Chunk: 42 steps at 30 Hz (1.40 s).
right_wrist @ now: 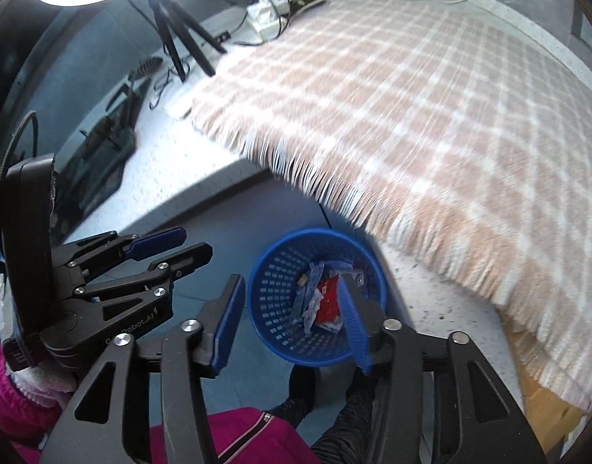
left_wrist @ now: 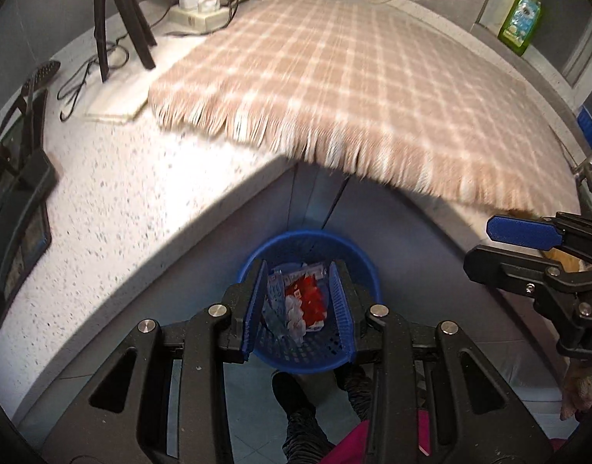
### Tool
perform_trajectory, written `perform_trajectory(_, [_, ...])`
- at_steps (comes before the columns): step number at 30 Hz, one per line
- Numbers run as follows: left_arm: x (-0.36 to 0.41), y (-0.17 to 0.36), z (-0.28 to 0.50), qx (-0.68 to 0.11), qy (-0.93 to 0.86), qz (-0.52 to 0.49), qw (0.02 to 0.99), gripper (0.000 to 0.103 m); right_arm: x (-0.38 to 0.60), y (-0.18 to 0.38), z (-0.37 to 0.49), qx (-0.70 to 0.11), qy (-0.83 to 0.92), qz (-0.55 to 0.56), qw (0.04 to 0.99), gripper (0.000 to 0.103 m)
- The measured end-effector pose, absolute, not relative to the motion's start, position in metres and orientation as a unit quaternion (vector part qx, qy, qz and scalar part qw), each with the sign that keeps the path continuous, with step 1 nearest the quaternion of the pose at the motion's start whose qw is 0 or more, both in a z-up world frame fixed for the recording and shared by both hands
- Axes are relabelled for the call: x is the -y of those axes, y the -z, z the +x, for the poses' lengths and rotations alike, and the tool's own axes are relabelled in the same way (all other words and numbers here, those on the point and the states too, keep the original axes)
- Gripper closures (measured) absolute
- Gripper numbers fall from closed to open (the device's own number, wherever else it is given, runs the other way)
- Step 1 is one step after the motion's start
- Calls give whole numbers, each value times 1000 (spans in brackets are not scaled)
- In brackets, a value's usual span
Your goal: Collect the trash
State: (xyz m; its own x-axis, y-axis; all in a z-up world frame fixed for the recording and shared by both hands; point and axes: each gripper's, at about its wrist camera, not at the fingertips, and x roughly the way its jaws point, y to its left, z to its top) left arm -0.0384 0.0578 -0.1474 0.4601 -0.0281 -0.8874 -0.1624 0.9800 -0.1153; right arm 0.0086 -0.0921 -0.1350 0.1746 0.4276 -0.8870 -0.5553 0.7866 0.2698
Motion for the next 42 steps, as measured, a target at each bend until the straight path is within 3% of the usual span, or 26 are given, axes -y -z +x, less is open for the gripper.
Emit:
perform_trajectory(7, [-37, 114, -31, -486, -32, -80, 870, 69, 117, 101, 17, -527, -314, -37, 789, 52])
perform_trajectory(10, [-28, 99, -27, -470, -27, -81, 879, 57, 130, 86, 23, -510, -310, -33, 802, 52])
perform_trajectory(15, [-13, 79, -19, -449, -20, -78, 890, 57, 146, 61, 29, -479, -304, -29, 823, 43])
perform_trajectory(19, [-6, 61, -15, -432, -19, -87, 898, 41, 156, 42, 33, -456, -304, -31, 836, 41])
perform_trajectory(23, [1, 44, -9, -416, -17, -91, 905, 37, 164, 26, 35, -435, -305, -37, 846, 39])
perform_trajectory(27, [8, 31, -3, -401, -16, -95, 911, 29, 173, 15, 40, -421, -308, -30, 853, 25])
perform_trajectory(37, [24, 2, 8, -368, -28, -85, 925, 19, 196, -12, 50, -382, -309, -11, 871, 23])
perform_trajectory(42, [30, -10, 8, -346, -35, -77, 934, 7, 205, -23, 53, -360, -306, -5, 881, 22])
